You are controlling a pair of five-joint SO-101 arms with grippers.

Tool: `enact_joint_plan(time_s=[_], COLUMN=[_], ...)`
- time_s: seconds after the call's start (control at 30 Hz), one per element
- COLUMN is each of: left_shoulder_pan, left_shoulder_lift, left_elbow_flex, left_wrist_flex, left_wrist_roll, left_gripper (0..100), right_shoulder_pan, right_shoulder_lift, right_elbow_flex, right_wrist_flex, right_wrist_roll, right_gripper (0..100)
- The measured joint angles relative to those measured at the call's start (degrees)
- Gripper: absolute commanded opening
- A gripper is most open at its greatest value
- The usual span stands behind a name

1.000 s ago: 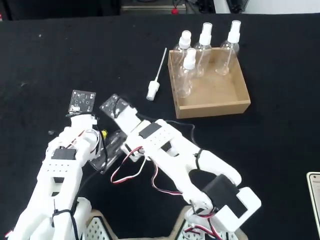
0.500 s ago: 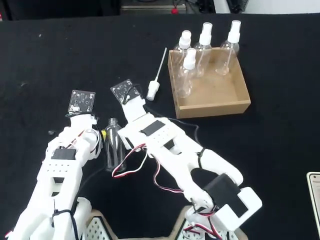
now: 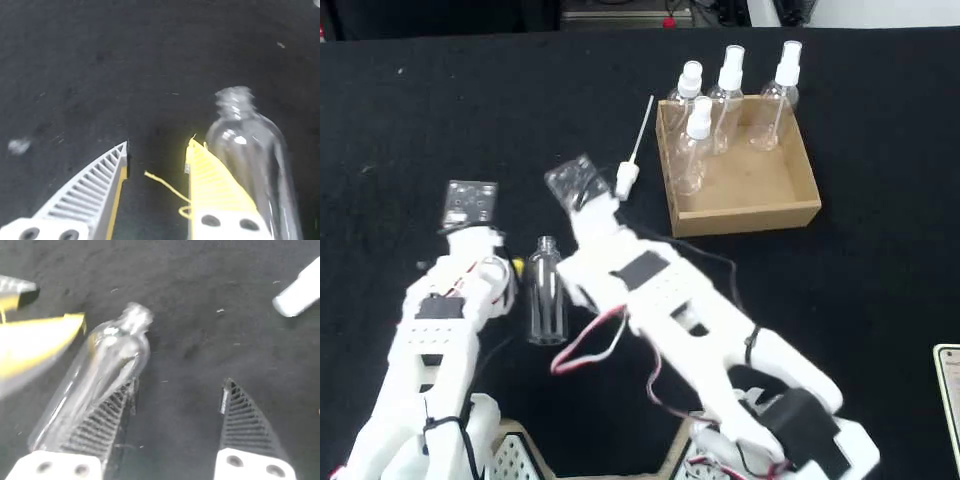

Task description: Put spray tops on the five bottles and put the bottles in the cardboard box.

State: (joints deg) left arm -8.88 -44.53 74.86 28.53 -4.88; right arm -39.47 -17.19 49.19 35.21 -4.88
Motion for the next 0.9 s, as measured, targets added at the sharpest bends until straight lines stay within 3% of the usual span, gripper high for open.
enact_joint_plan(time_s=[0.27,0.4,0.73,0.9], left_shoulder_pan=[-12.75,-14.15,-14.15,-14.15], left_shoulder_lift=[0.0,0.0,0.0,0.0], left_elbow_flex=[-1.67,-1.76,-1.76,-1.76], left_wrist_flex=[0.0,0.0,-2.11,-2.11], left_wrist_roll=[14.33,15.91,16.0,16.0], left_gripper=[19,19,19,19], right_shoulder_pan=[-6.59,-6.77,-9.67,-11.87], right_shoulder_lift=[-1.41,-1.41,-1.41,-1.41], right_elbow_flex=[5.01,5.01,5.01,5.01], right_wrist_flex=[-9.93,-10.55,-14.15,-14.95], right_wrist_roll=[0.0,-0.79,-26.64,-31.82], right_gripper=[23.7,23.8,23.8,23.8])
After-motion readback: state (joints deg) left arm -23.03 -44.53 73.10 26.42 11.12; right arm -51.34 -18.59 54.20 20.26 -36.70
